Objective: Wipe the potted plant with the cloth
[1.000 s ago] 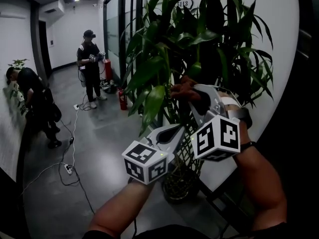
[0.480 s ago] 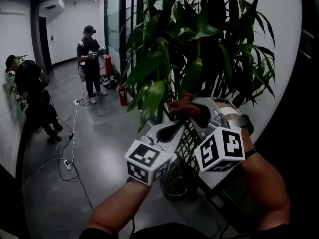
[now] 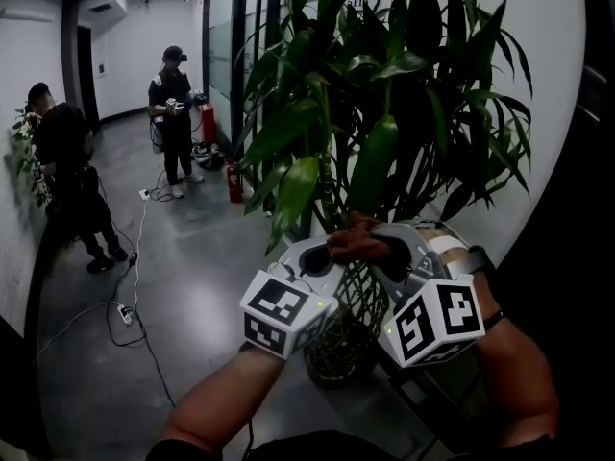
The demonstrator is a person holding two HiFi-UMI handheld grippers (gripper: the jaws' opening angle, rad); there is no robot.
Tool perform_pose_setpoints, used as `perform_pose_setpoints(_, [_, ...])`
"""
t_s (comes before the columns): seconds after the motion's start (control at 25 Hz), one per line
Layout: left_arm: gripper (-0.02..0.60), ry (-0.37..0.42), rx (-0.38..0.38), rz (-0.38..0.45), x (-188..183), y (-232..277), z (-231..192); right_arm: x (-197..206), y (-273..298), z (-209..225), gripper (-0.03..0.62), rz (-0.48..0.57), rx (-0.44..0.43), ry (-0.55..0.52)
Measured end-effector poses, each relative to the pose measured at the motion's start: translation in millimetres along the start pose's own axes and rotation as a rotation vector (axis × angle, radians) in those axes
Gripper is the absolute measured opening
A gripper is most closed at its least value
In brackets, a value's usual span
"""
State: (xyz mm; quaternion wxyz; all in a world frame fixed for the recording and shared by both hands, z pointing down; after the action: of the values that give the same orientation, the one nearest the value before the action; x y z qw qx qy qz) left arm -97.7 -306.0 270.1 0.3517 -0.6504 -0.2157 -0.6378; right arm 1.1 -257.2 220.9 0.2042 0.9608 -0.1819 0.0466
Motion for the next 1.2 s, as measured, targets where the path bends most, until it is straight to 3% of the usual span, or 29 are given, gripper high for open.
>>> perform_pose_setpoints(0.12, [0.020,-0.044,0.012,0.004,-3,-2,0,-5,-8,4,0.066,0.016,0.014,0.006])
perform_pose_setpoints(0.36, [0.020,-0.073,0.018,-0.002,0,-1,-4,-10,-27,73,0.066,0.032,0.325,0.068])
perform_pose_setpoints(0.48, [0.020,-0.059,0.018,0.000,0,-2,-3,-5,-22,103,0.066,-0.005,0.393,0.096])
perform_pose_setpoints(0.8, [0.020,-0.070,0.021,0.013,-6,-3,-5,13,-9,142,0.066,-0.070,0.412,0.151])
perform_pose_setpoints(1.2, [0.020,-0.086,0.024,-0.006,-2,-2,-2,9,11,106,0.066,-0.095,0.307,0.067])
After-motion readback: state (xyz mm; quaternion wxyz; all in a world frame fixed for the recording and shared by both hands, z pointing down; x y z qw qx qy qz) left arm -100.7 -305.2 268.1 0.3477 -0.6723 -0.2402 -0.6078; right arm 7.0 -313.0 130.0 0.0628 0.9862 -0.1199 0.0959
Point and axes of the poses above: the fingertips, and each gripper's own axes: y forward along the fingers, z to its right, x out of its underside, the point moved 9 cm from there along -y, backward along the fingers, and after that the axes turned 4 degrees about -x, right-handed, at the moved point
